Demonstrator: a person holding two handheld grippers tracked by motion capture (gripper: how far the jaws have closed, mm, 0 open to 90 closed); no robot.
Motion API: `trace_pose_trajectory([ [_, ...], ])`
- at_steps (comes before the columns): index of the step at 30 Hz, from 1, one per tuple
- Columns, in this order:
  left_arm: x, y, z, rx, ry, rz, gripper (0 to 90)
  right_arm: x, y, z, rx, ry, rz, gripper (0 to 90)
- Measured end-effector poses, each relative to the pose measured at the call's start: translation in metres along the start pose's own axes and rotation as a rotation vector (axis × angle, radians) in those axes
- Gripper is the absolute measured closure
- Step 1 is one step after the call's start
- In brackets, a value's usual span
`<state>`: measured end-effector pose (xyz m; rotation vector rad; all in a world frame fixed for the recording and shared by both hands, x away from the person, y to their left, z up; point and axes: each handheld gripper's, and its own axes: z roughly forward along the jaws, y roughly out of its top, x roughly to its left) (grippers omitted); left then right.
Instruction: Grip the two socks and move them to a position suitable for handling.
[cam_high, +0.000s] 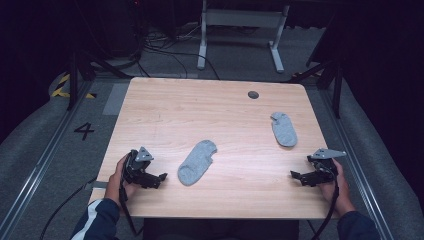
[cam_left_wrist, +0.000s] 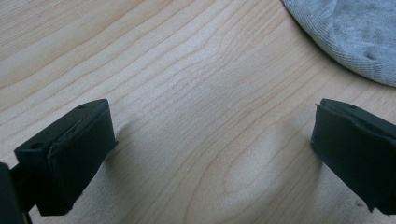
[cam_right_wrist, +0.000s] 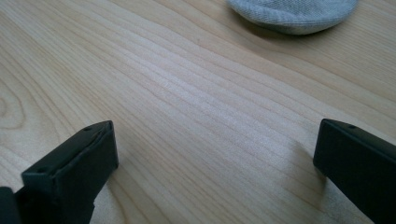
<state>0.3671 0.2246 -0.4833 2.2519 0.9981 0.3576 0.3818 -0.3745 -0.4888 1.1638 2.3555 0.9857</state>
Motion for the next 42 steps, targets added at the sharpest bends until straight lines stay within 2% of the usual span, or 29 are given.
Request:
trace_pose_trajectory([
  [3,0.0,0.0,0.0,-0.003,-0.002,0.002,0.2,0.001,0.0,0.0,-0.002,-0.002,0.001,0.4],
  [6,-0.001,-0.004,-0.003,-0.005,0.013,-0.002,0.3,0.001,0.0,0.0,-0.002,-0.001,0.0,0.5],
  [12,-0.002,-0.009,-0.007,-0.001,0.001,-0.014,0.3,0.002,-0.001,-0.001,-0.003,-0.016,0.012,0.5],
  [17,-0.001,-0.01,-0.008,0.001,-0.008,0.009,0.3,0.004,-0.003,-0.003,-0.002,-0.027,0.022,0.6],
  [22,-0.002,-0.008,-0.011,0.03,-0.002,0.003,0.7,0.005,-0.004,-0.004,-0.004,-0.018,0.015,0.9],
  [25,-0.003,-0.007,-0.012,0.037,-0.001,0.009,5.7,0.006,-0.004,-0.005,-0.006,-0.012,0.001,1.4],
  [28,-0.008,-0.006,-0.016,0.037,0.001,0.001,17.4,0.005,-0.004,-0.004,-0.005,-0.006,0.001,0.9],
  [29,-0.012,-0.005,-0.017,0.05,-0.013,0.018,17.6,0.005,-0.004,-0.004,-0.004,-0.003,-0.001,0.6],
  [30,-0.012,-0.005,-0.017,0.05,-0.013,0.018,17.1,0.005,-0.004,-0.004,-0.004,0.0,-0.003,0.6],
  [33,-0.019,-0.002,-0.019,0.024,-0.07,0.043,17.4,0.004,-0.003,-0.004,-0.004,0.003,-0.006,0.6],
  [35,-0.022,0.003,-0.02,0.01,-0.092,0.076,16.9,0.004,-0.003,-0.004,-0.004,0.005,-0.008,0.6],
  [36,-0.022,0.003,-0.02,0.01,-0.092,0.076,17.3,0.004,-0.003,-0.004,-0.004,0.005,-0.008,0.6],
  [37,-0.024,0.007,-0.02,-0.001,-0.084,0.076,21.7,0.004,-0.003,-0.003,-0.003,0.007,-0.01,0.6],
  [39,-0.026,0.011,-0.02,-0.019,-0.087,0.084,36.3,0.004,-0.003,-0.003,-0.003,0.009,-0.01,0.6],
  [40,-0.031,0.017,-0.017,-0.038,-0.103,0.12,38.2,0.004,-0.003,-0.003,-0.003,0.009,-0.01,0.6],
  [42,-0.036,0.023,-0.014,-0.048,-0.142,0.158,50.0,0.004,-0.003,-0.003,-0.003,0.009,-0.011,0.6],
])
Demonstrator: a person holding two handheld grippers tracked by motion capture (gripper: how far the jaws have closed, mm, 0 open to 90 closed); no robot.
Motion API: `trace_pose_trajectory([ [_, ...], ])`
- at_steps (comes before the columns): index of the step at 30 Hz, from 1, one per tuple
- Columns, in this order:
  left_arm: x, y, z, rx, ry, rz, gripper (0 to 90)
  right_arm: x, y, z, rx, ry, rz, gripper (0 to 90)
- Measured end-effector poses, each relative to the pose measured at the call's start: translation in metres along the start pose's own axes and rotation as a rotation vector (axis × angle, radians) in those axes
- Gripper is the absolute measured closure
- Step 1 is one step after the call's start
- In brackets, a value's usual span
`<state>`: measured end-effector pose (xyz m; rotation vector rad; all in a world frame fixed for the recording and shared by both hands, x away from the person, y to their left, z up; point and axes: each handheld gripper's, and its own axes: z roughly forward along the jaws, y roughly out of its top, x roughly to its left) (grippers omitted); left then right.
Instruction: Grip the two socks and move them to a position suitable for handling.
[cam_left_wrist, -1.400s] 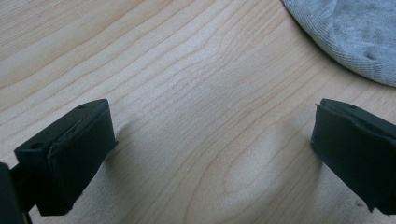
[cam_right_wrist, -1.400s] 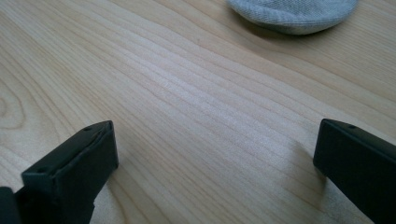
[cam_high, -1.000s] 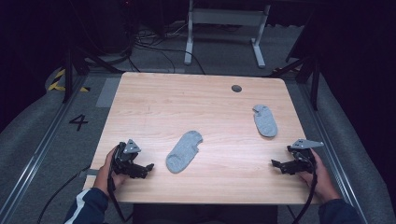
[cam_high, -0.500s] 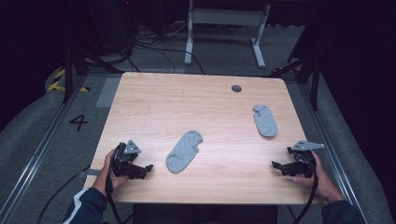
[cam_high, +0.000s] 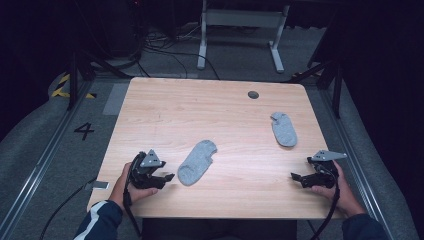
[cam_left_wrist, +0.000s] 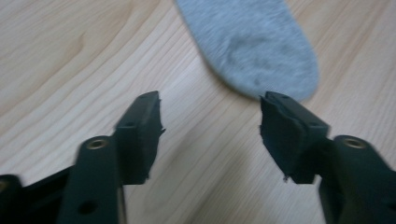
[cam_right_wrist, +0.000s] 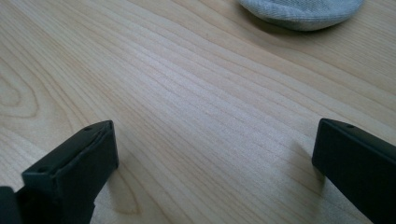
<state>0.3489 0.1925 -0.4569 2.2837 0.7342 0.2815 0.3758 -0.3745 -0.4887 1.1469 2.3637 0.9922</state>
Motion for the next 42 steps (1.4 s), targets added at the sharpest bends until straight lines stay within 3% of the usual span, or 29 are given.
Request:
trace_pose_trajectory([
  [2,-0.004,0.004,0.003,-0.001,-0.008,0.023,52.6,0.0,0.0,0.0,0.0,0.0,0.0,0.6],
  [6,-0.016,0.015,0.016,0.028,-0.077,0.089,65.9,0.0,0.0,0.0,0.0,0.0,0.001,0.6],
  [12,-0.032,0.022,0.032,0.105,-0.124,0.166,67.0,0.0,0.0,0.0,0.0,0.0,0.001,0.6],
  [18,-0.041,0.026,0.039,0.095,-0.178,0.161,66.8,0.0,0.0,0.0,0.002,-0.005,0.002,0.6],
  [27,-0.055,0.038,0.053,0.084,-0.219,0.171,61.2,0.0,0.001,0.001,0.001,-0.014,0.011,1.3],
  [29,-0.058,0.041,0.057,0.078,-0.225,0.172,60.9,0.0,0.002,0.0,-0.01,-0.023,0.017,8.6],
  [31,-0.06,0.044,0.061,0.075,-0.232,0.173,60.9,0.0,0.003,-0.002,-0.034,-0.011,0.003,27.3],
  [33,-0.061,0.048,0.063,0.081,-0.233,0.188,59.9,0.001,0.005,-0.002,-0.044,-0.022,-0.017,30.4],
  [36,-0.063,0.051,0.063,0.083,-0.193,0.218,54.7,0.001,0.01,-0.003,-0.052,-0.031,-0.04,37.8],
  [42,-0.053,0.051,0.043,0.013,-0.183,0.199,50.7,0.002,0.025,-0.009,-0.111,-0.054,-0.082,51.4],
])
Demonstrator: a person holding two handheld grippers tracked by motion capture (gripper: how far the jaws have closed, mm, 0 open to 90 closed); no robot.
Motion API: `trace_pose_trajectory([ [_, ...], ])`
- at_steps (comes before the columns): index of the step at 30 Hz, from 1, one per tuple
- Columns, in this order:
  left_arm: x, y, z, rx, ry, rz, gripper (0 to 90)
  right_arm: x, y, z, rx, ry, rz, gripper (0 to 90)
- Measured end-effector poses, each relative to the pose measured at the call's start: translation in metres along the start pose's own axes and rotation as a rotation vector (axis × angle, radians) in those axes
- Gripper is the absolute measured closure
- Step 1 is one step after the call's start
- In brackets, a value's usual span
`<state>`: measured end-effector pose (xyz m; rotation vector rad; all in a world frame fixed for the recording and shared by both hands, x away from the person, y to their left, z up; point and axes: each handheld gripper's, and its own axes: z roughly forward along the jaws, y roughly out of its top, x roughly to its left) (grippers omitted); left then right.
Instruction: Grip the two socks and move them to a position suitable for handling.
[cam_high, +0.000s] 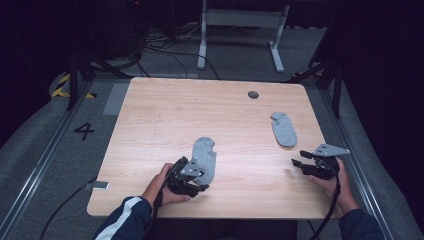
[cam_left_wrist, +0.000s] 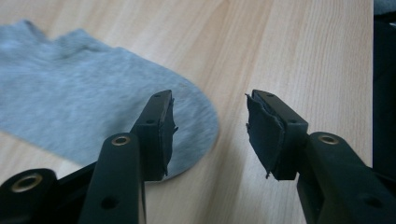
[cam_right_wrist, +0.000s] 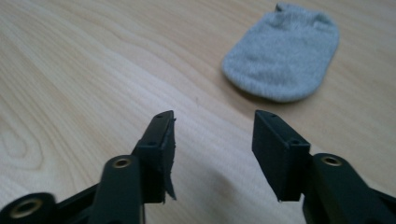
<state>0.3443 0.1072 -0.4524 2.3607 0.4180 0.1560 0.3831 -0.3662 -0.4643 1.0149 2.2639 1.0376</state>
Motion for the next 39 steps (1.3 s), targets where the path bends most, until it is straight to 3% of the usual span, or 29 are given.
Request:
trace_pose_trajectory([
  [4,0.009,-0.008,-0.009,0.0,0.044,-0.021,51.5,0.0,0.014,0.003,-0.025,-0.024,-0.028,58.8],
  [9,0.018,-0.018,-0.006,0.016,0.072,-0.058,55.2,-0.004,0.029,0.013,-0.054,-0.05,-0.041,63.8],
  [10,0.021,-0.02,-0.005,0.031,0.083,-0.057,55.5,-0.006,0.035,0.021,-0.048,-0.072,-0.044,64.3],
  [13,0.022,-0.021,-0.003,0.034,0.085,-0.064,54.8,-0.009,0.038,0.03,-0.037,-0.066,-0.034,64.2],
  [17,0.021,-0.022,0.003,0.068,0.109,-0.036,52.3,-0.01,0.044,0.048,-0.003,-0.073,-0.053,64.9],
  [20,0.023,-0.024,0.004,0.051,0.11,-0.051,51.5,-0.01,0.048,0.058,0.021,-0.098,-0.053,69.6],
  [27,0.023,-0.025,0.005,0.031,0.109,-0.073,51.4,-0.013,0.046,0.075,0.072,-0.105,-0.036,70.7],
  [30,0.026,-0.028,0.006,0.011,0.091,-0.108,50.7,-0.014,0.043,0.079,0.088,-0.097,-0.015,69.8],
  [39,0.026,-0.032,0.007,-0.028,0.106,-0.117,45.4,-0.012,0.039,0.076,0.077,-0.053,0.026,76.1],
])
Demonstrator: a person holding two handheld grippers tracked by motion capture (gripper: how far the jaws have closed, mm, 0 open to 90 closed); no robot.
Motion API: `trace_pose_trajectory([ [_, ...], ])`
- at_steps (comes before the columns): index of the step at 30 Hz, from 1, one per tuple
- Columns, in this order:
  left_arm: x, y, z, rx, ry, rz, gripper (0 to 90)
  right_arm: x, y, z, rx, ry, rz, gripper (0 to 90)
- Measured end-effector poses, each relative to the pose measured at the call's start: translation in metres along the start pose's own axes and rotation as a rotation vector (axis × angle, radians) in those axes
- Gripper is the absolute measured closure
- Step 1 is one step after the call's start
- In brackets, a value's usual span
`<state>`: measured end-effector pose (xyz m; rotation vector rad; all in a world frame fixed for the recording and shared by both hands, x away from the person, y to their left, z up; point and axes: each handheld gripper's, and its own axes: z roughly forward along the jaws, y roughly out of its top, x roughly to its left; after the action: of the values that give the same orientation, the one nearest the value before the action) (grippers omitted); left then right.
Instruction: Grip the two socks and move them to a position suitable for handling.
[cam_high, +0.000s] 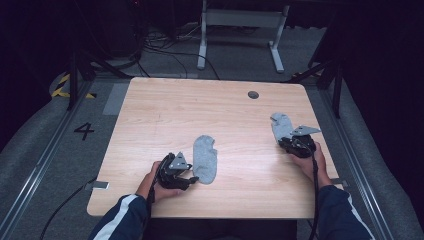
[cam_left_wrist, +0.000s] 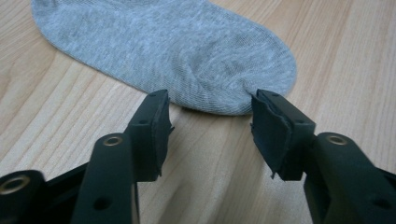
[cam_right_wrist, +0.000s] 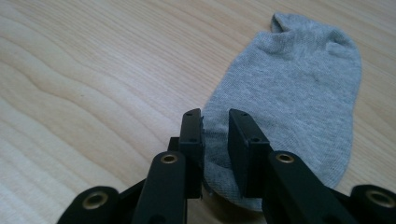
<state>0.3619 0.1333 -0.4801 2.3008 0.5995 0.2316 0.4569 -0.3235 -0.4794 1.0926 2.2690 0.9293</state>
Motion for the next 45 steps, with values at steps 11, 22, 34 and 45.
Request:
trace_pose_trajectory([
  [11,0.0,-0.002,0.0,-0.008,0.026,-0.031,37.7,0.026,-0.011,-0.016,-0.009,0.109,-0.049,77.8],
  [22,0.0,-0.002,0.0,-0.005,0.036,-0.04,34.8,0.075,-0.021,-0.043,0.025,0.246,-0.163,78.5],
  [34,-0.001,-0.002,0.0,-0.004,0.038,-0.043,34.5,0.11,-0.033,-0.071,0.106,0.4,-0.268,78.5],
  [45,0.0,-0.002,0.001,-0.004,0.04,-0.043,33.7,0.127,-0.012,-0.081,0.015,0.304,-0.344,69.8],
])
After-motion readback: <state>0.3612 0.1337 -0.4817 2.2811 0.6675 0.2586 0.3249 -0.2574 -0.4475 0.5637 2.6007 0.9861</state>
